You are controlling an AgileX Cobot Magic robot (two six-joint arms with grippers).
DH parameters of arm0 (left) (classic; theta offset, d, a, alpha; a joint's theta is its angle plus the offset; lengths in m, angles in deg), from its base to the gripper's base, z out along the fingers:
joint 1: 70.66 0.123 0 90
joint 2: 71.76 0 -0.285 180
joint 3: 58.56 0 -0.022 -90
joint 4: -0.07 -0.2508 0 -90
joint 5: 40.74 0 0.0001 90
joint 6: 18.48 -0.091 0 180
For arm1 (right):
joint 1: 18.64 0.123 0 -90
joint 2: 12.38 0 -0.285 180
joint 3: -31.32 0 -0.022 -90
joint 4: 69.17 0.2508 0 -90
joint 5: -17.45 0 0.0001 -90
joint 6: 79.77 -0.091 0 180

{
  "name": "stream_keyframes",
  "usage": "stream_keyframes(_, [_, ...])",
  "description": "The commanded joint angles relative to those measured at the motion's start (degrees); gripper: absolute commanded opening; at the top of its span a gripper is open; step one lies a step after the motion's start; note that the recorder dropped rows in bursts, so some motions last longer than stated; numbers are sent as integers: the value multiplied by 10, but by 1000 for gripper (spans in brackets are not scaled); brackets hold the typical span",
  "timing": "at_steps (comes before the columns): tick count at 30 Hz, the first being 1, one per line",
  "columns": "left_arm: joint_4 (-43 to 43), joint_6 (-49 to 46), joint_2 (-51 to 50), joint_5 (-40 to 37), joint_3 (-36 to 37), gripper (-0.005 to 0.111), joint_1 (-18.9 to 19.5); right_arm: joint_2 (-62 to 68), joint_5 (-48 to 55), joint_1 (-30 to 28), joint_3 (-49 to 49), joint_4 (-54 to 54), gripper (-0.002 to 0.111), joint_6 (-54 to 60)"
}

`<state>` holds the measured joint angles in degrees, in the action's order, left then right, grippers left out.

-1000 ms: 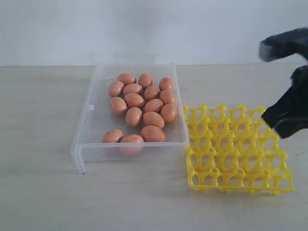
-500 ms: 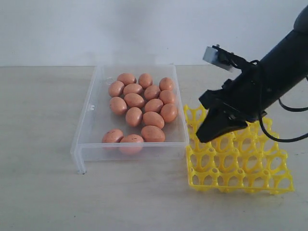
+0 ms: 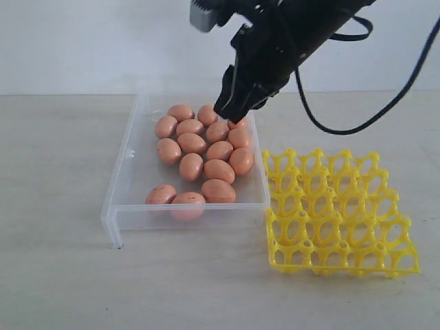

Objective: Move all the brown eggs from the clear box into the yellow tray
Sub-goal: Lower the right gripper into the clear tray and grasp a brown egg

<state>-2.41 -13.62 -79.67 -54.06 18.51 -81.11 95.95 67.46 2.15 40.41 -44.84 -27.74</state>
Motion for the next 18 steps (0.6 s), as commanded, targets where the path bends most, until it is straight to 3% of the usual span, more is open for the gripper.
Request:
stream_keyframes(1, [1, -1, 1, 0, 1, 4, 2, 47, -12, 38, 13, -54, 50, -11])
stream_keyframes(12, [1, -1, 1, 0, 1, 4, 2, 154, -14, 44, 13, -62, 50, -65])
stream_keyframes(18, [1, -1, 1, 0, 1, 4, 2, 198, -77, 44, 13, -74, 50, -64])
